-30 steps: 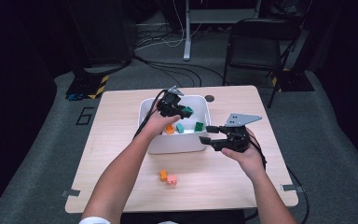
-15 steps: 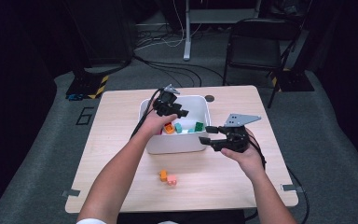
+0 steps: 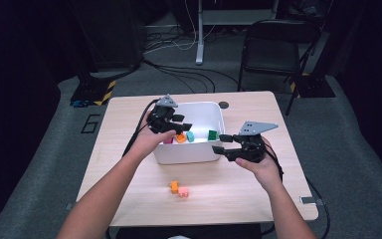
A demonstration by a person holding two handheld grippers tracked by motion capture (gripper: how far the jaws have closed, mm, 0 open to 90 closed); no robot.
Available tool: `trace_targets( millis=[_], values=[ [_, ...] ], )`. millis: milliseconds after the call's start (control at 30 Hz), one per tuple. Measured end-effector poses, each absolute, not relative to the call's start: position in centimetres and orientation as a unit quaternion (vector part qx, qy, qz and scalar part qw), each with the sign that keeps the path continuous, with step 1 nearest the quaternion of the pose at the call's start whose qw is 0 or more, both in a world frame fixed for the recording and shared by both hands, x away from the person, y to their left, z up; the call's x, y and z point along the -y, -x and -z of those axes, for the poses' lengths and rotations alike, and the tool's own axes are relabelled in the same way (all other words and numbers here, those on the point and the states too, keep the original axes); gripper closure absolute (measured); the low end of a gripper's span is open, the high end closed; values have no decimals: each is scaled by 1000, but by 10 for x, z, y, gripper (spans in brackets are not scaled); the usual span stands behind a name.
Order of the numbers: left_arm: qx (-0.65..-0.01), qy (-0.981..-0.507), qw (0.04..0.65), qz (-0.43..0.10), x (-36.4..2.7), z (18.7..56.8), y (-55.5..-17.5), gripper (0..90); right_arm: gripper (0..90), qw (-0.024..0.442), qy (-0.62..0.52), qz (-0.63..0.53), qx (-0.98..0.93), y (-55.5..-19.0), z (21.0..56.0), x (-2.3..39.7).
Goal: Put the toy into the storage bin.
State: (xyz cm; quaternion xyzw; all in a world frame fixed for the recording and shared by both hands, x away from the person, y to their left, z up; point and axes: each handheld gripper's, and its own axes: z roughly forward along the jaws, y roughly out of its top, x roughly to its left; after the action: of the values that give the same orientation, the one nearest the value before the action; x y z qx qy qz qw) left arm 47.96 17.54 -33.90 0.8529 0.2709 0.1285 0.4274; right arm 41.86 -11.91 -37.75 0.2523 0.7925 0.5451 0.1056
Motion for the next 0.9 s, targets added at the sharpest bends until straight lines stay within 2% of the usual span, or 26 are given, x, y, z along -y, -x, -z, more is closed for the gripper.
trace_targets(
  millis=[400,900],
  values=[
    [-262,-852,433,-130,-211,353,-427,498,459,106,-251,-542,-795,-418,378,116],
    [-267,-861,415,-122,-229,403,-391,498,458,105,-253,-538,-797,-418,380,113]
  ],
)
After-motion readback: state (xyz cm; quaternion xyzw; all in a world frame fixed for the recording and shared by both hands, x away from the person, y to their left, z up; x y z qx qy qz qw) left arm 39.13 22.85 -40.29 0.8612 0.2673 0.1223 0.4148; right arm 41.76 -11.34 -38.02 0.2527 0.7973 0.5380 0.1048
